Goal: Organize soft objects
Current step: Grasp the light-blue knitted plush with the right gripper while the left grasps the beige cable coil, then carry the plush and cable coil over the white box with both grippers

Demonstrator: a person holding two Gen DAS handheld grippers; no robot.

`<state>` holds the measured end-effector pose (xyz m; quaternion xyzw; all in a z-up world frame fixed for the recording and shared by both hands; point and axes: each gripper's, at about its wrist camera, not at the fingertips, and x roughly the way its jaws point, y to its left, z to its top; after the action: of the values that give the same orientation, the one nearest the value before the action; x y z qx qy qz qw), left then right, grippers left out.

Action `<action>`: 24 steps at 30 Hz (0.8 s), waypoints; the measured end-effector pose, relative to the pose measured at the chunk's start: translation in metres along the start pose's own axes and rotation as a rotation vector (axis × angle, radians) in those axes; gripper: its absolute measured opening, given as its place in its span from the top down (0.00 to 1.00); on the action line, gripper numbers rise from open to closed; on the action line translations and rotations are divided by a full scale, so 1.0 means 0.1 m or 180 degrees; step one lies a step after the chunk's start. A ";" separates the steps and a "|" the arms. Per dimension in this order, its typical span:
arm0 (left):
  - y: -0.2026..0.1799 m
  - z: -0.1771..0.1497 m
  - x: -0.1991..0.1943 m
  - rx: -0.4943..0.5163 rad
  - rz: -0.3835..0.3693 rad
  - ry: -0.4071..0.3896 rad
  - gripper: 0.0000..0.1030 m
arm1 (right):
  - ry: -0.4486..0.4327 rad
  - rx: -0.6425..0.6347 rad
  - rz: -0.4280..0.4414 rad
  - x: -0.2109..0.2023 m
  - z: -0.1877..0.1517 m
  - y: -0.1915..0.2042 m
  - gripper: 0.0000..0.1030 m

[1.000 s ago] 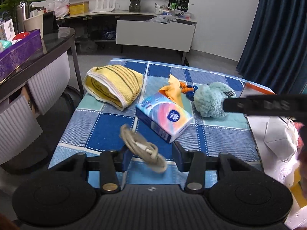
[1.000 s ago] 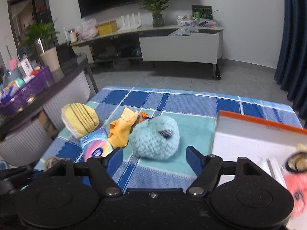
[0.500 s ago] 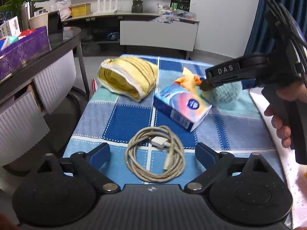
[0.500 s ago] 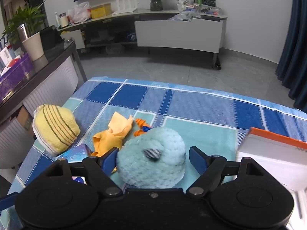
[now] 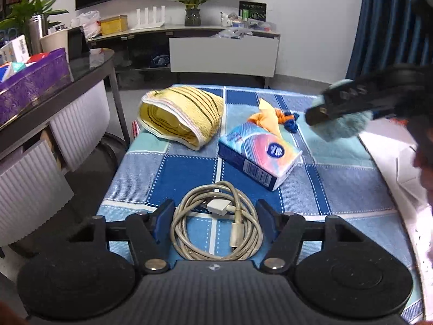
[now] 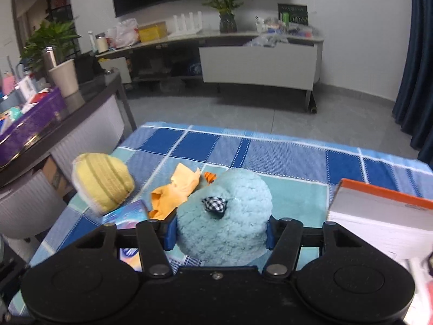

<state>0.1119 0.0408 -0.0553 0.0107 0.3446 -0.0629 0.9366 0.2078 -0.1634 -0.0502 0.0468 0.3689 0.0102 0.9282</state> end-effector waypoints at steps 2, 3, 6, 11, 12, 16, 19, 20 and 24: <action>0.00 0.03 -0.06 -0.0024 -0.0009 -0.0053 0.36 | -0.0067 -0.0048 -0.0011 -0.16 -0.04 0.01 0.33; -0.01 0.05 -0.11 -0.0033 -0.0023 -0.0075 0.36 | -0.0087 -0.0067 -0.0007 -0.25 -0.07 0.02 0.33; -0.06 0.10 -0.24 -0.0014 -0.0026 -0.0150 0.36 | -0.0135 -0.0062 0.0030 -0.50 -0.18 0.04 0.33; -0.11 0.11 -0.46 -0.0052 -0.0029 -0.0207 0.36 | -0.0234 0.0005 0.0020 -0.91 -0.40 0.05 0.33; -0.12 0.10 -0.50 -0.0063 -0.0038 -0.0210 0.36 | -0.0240 0.0009 0.0038 -0.98 -0.44 0.06 0.33; -0.16 0.09 -0.66 -0.0078 -0.0050 -0.0246 0.36 | -0.0325 -0.0034 -0.0044 -1.24 -0.59 0.09 0.33; -0.21 0.08 -0.77 -0.0069 -0.0083 -0.0274 0.36 | -0.0358 0.0045 -0.0002 -1.41 -0.69 0.08 0.33; -0.22 0.08 -0.80 -0.0062 -0.0087 -0.0283 0.36 | -0.0368 0.0014 -0.0024 -1.47 -0.73 0.09 0.33; -0.30 0.06 -0.92 -0.0060 -0.0125 -0.0324 0.36 | -0.0400 0.0056 -0.0048 -1.65 -0.85 0.08 0.33</action>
<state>0.0421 0.0211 0.0094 -0.0081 0.2972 -0.0785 0.9515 0.0297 -0.1574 0.0024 0.0527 0.3103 -0.0030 0.9492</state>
